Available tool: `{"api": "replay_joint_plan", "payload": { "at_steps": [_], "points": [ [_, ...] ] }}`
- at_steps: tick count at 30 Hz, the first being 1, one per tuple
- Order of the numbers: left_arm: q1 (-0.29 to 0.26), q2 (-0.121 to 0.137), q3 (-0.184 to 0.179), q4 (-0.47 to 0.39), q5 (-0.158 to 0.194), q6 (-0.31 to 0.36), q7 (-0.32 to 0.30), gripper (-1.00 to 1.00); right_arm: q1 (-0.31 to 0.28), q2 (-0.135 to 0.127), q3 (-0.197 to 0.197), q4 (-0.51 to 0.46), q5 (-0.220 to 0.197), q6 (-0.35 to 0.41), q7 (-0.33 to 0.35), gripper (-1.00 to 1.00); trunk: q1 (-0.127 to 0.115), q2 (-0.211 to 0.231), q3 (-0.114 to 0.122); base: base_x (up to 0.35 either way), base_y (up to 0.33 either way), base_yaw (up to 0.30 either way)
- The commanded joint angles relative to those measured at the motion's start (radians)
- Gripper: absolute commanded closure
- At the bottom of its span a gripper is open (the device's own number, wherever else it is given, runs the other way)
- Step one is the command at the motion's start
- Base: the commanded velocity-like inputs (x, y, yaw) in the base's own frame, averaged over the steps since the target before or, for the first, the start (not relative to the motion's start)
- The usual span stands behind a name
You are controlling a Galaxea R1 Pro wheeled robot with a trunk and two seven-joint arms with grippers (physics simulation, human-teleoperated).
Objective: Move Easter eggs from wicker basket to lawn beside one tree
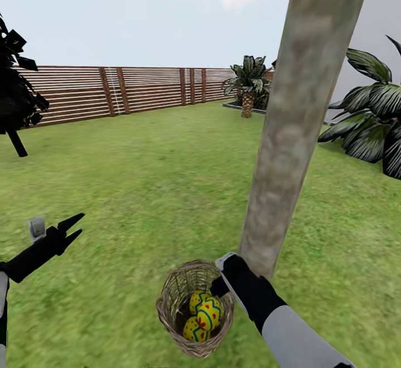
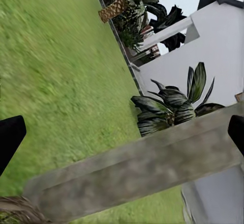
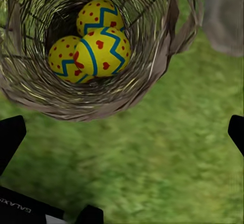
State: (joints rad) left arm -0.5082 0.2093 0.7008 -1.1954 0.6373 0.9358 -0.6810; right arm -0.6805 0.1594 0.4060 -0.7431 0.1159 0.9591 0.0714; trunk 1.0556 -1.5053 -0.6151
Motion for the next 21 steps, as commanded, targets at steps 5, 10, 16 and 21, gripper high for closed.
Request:
{"api": "replay_joint_plan", "payload": {
  "at_steps": [5,10,16,21],
  "points": [
    [-0.001,-0.001,0.003,0.042,-0.001,0.003,-0.005,-1.00,-0.001,0.000,0.003,-0.005,0.010,0.004,0.009,-1.00,0.000,-0.001,-0.003,0.001,0.000,0.243],
    [-0.001,-0.001,0.002,0.069,-0.001,0.002,-0.004,-1.00,-0.001,-0.001,0.004,-0.004,0.012,-0.001,0.004,-1.00,0.000,-0.001,-0.005,0.000,0.000,0.262],
    [-0.001,-0.002,0.001,0.073,-0.002,0.002,-0.003,-1.00,-0.001,-0.003,0.003,0.008,0.018,-0.019,0.001,-1.00,0.000,-0.001,-0.007,0.000,0.000,0.120],
    [-0.001,-0.002,-0.004,0.074,-0.003,0.001,-0.003,-1.00,-0.001,-0.006,0.002,0.013,0.012,-0.050,0.001,-1.00,0.000,-0.001,-0.007,0.120,0.000,0.005]
  ]
}}
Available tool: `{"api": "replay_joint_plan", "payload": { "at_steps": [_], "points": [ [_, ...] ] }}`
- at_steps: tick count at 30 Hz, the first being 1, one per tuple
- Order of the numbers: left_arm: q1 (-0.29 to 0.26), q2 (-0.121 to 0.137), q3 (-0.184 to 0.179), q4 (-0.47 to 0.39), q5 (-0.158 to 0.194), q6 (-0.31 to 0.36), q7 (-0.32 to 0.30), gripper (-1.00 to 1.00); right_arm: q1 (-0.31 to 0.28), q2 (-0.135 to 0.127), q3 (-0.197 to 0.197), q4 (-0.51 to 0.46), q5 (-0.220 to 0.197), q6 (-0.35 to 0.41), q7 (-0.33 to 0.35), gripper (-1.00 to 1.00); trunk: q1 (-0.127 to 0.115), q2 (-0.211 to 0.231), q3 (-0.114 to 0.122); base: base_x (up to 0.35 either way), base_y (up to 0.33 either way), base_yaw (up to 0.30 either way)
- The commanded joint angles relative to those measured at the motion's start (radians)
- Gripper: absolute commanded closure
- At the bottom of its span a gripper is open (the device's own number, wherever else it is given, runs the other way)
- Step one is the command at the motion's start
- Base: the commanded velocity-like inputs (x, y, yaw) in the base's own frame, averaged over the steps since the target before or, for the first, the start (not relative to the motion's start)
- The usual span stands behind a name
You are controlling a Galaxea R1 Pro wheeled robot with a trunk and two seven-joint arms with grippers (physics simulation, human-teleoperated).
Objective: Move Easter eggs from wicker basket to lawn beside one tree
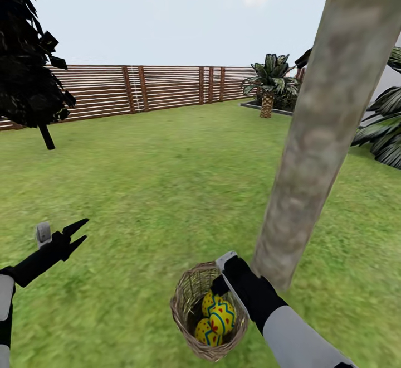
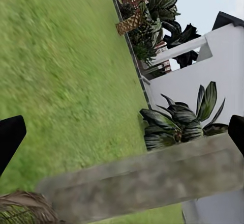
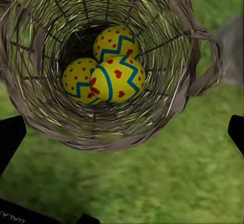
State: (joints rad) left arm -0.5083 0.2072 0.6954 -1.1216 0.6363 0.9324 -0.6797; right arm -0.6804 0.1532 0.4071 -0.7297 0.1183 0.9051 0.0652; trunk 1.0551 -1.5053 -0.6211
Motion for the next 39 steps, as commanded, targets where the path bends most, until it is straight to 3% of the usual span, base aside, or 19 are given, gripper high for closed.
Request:
{"api": "replay_joint_plan", "payload": {
  "at_steps": [1,12,17,31,39],
  "points": [
    [-0.001,0.000,0.001,0.000,-0.002,0.004,-0.004,-1.00,-0.001,-0.001,0.001,-0.001,0.009,0.003,0.007,-1.00,0.000,0.000,-0.001,0.294,0.000,0.001],
    [-0.001,-0.002,0.006,0.000,-0.001,0.003,-0.004,-1.00,-0.001,-0.001,0.002,0.030,0.006,-0.023,0.007,-1.00,0.000,0.000,-0.001,0.333,0.000,0.000],
    [-0.001,-0.006,0.007,0.000,-0.001,0.003,-0.004,-1.00,-0.001,0.001,0.002,0.058,0.007,-0.073,0.009,-1.00,0.000,0.000,-0.001,0.227,0.000,0.000],
    [-0.001,-0.018,0.009,0.001,-0.001,0.003,-0.004,-1.00,0.001,0.005,0.003,0.067,0.008,-0.091,0.018,-1.00,0.000,0.000,-0.001,0.011,0.000,0.000],
    [-0.001,-0.014,0.013,0.059,0.000,0.003,-0.005,-1.00,0.001,0.006,0.003,0.067,0.006,-0.088,0.019,-1.00,0.000,0.000,-0.001,-0.236,0.099,0.000]
  ]
}}
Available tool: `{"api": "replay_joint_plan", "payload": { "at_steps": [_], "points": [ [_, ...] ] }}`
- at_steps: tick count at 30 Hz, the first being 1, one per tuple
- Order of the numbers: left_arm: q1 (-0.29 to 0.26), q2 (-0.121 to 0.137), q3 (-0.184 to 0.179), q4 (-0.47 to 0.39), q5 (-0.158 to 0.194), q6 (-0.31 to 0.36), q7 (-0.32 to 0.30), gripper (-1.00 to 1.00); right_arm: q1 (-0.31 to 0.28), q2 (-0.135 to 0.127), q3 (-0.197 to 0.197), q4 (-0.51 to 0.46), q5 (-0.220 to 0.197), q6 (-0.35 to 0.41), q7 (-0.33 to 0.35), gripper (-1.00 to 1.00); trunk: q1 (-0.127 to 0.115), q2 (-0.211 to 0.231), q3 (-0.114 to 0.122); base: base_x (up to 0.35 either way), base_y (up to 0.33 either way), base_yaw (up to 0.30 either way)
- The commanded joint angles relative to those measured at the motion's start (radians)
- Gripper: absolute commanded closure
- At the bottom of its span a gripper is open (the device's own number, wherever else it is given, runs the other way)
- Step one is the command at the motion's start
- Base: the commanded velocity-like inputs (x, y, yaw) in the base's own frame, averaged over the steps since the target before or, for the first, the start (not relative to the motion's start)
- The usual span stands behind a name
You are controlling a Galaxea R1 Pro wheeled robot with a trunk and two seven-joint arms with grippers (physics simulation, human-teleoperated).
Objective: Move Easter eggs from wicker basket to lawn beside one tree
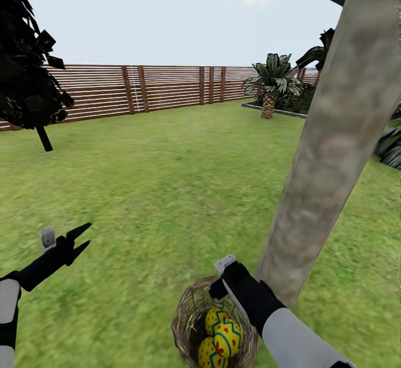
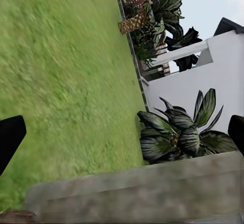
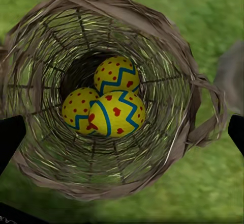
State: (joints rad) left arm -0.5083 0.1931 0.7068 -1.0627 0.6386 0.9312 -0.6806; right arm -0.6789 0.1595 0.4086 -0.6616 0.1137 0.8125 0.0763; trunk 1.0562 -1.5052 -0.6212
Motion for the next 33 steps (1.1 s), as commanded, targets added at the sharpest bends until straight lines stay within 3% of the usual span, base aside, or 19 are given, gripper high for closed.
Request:
{"api": "replay_joint_plan", "payload": {
  "at_steps": [1,18,25,26,29,33],
  "points": [
    [-0.001,0.000,0.002,0.002,-0.002,0.004,-0.005,-1.00,-0.001,0.000,0.001,-0.002,0.011,0.004,0.008,-1.00,-0.001,-0.001,-0.001,-0.241,0.106,0.000],
    [-0.001,-0.003,0.004,0.006,-0.002,0.001,-0.005,-1.00,0.001,0.000,0.002,-0.004,0.011,0.002,0.000,-1.00,-0.001,-0.001,-0.012,-0.019,0.008,0.090],
    [-0.001,-0.003,0.003,0.006,-0.002,0.000,-0.005,-1.00,0.000,-0.003,-0.004,0.013,0.005,-0.007,-0.003,-1.00,0.026,-0.050,-0.034,0.000,0.000,0.012],
    [-0.001,-0.004,0.002,0.007,-0.002,0.000,-0.004,-1.00,0.000,-0.002,-0.030,0.053,-0.071,-0.017,-0.053,-1.00,0.030,-0.057,-0.037,0.000,0.000,0.000],
    [-0.001,-0.004,0.002,0.007,-0.003,0.000,-0.004,-1.00,-0.001,-0.002,-0.037,0.062,-0.146,-0.082,-0.145,-1.00,0.042,-0.078,-0.047,0.000,0.000,0.000],
    [-0.001,-0.003,0.002,0.007,-0.003,0.000,-0.004,-1.00,-0.002,-0.006,-0.039,0.084,-0.233,-0.129,-0.170,-1.00,0.057,-0.106,-0.059,0.000,0.000,0.000]
  ]
}}
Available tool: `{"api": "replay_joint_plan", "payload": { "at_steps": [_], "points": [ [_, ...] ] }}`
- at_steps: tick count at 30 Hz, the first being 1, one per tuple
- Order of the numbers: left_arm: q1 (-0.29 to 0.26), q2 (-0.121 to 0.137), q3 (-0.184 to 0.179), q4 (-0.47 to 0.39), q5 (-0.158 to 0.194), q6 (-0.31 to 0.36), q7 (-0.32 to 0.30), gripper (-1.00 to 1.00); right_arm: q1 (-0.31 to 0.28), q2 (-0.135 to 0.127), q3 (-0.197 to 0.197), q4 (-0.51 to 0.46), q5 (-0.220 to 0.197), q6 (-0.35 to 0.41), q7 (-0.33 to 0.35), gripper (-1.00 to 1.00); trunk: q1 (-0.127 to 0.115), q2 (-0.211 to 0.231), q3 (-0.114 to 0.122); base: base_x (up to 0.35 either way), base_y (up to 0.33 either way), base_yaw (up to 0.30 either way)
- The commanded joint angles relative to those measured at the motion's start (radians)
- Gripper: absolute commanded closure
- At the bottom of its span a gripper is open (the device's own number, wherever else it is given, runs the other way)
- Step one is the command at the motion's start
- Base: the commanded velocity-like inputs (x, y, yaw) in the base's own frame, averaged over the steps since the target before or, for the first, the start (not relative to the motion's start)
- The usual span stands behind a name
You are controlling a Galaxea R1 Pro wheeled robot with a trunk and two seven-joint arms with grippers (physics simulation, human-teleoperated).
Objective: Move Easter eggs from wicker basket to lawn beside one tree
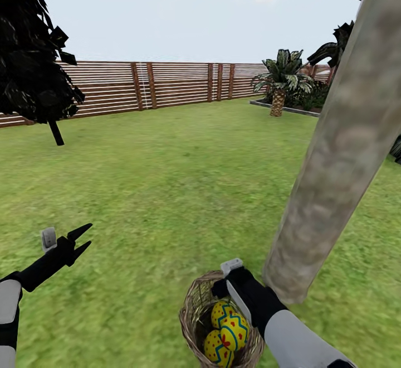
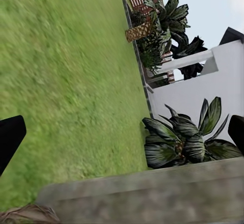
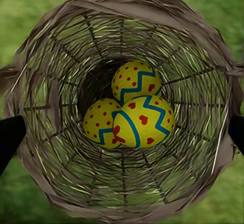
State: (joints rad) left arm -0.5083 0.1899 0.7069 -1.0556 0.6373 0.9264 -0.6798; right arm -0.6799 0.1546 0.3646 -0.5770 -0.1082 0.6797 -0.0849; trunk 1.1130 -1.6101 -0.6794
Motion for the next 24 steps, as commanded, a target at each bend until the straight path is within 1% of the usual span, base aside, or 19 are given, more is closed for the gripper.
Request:
{"api": "replay_joint_plan", "payload": {
  "at_steps": [1,3,5,7,8,12,18,24],
  "points": [
    [-0.001,0.000,0.002,0.000,-0.002,0.005,-0.004,-1.00,-0.001,-0.003,0.005,0.000,-0.021,0.001,-0.010,-1.00,0.004,-0.008,-0.004,0.000,0.000,0.000],
    [-0.001,0.000,0.002,0.000,-0.002,0.005,-0.004,-1.00,-0.001,-0.004,0.005,0.000,-0.035,-0.003,-0.011,-1.00,0.012,-0.022,-0.010,0.000,0.000,0.000],
    [0.011,-0.007,0.004,0.006,0.007,-0.007,-0.004,-1.00,-0.013,0.007,-0.007,0.000,-0.047,-0.015,-0.011,-1.00,0.011,-0.022,-0.010,0.000,0.000,0.000],
    [0.014,-0.005,0.005,0.005,0.007,-0.017,-0.004,-1.00,-0.024,0.019,-0.018,-0.011,-0.059,-0.026,0.000,-1.00,0.011,-0.022,-0.010,0.000,0.000,0.000],
    [0.014,-0.004,0.005,0.004,0.007,-0.017,-0.004,-1.00,-0.025,0.020,-0.017,-0.017,-0.065,-0.032,0.006,-1.00,0.011,-0.022,-0.010,-0.008,0.000,0.000],
    [0.016,-0.001,0.005,0.000,0.007,-0.014,-0.005,-1.00,-0.030,0.020,-0.004,-0.039,-0.088,-0.049,0.028,-1.00,0.011,-0.022,-0.010,-0.183,0.140,0.000],
    [0.016,-0.001,0.005,0.000,0.007,-0.014,-0.005,-1.00,-0.030,0.020,-0.001,-0.047,-0.122,-0.058,0.062,-1.00,0.011,-0.022,-0.010,-0.221,0.181,-0.008],
    [0.017,-0.001,0.006,0.000,0.007,-0.014,-0.006,-1.00,-0.030,0.020,-0.002,-0.048,-0.157,-0.058,0.091,-1.00,0.011,-0.022,-0.003,-0.033,0.027,-0.166]
  ]
}}
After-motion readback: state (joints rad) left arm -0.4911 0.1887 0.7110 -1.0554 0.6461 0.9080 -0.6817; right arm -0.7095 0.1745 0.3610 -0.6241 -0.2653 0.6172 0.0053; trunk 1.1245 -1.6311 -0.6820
